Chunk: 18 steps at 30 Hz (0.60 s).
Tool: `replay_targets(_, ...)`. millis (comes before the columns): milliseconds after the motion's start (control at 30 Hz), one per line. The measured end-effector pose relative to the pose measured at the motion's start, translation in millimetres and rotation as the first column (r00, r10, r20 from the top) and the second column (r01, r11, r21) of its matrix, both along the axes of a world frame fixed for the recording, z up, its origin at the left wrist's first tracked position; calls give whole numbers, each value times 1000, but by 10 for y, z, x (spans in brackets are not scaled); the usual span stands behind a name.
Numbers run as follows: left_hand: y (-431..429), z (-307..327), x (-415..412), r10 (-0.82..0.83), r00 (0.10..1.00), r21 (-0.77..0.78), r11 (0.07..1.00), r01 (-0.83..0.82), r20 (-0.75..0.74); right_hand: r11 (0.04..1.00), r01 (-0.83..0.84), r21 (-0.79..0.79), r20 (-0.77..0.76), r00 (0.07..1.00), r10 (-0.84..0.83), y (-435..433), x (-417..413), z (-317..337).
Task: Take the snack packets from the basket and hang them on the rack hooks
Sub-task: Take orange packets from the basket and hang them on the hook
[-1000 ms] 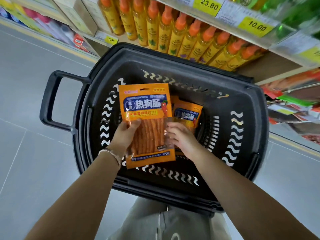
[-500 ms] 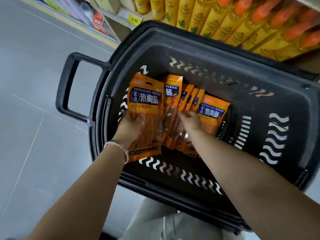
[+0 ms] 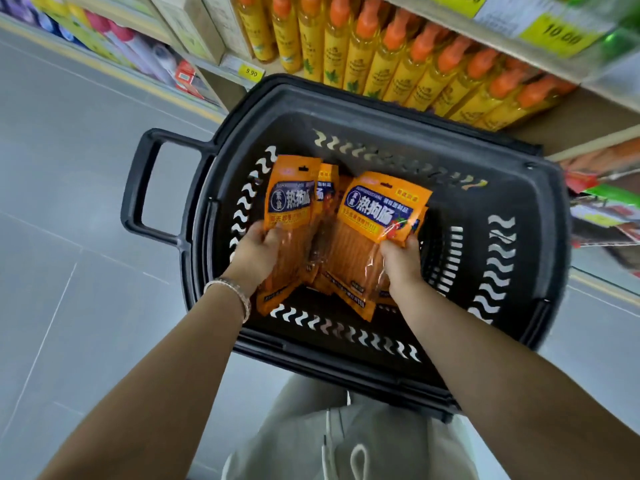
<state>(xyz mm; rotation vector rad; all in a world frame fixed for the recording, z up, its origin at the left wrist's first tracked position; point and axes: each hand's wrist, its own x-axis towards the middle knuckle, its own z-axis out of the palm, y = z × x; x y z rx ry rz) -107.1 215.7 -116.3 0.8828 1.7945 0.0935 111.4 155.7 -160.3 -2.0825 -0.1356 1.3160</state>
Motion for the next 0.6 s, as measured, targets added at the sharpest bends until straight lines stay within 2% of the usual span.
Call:
replay_targets(100, -43, 196, 92, -27, 997, 21, 999, 25, 73, 999, 18, 35, -11, 1000, -18, -157, 165, 333)
replay_targets(233, -180, 555, 263, -57, 994, 86, 995, 49, 89, 980, -170, 102, 273, 952, 136, -409, 354, 773)
replay_targets(333, -263, 874, 439, -55, 991, 158, 987, 35, 125, 961, -239, 141, 442, 884, 155, -574, 502, 1142)
replay_targets(433, -328, 1211, 705, -95, 987, 277, 959, 55, 132, 948, -226, 223, 505, 859, 86, -803, 658, 1485)
replay_targets(600, -454, 1648, 1224, -301, 942, 465, 862, 202, 150, 924, -133, 358, 527, 846, -83, -1386, 989, 1932)
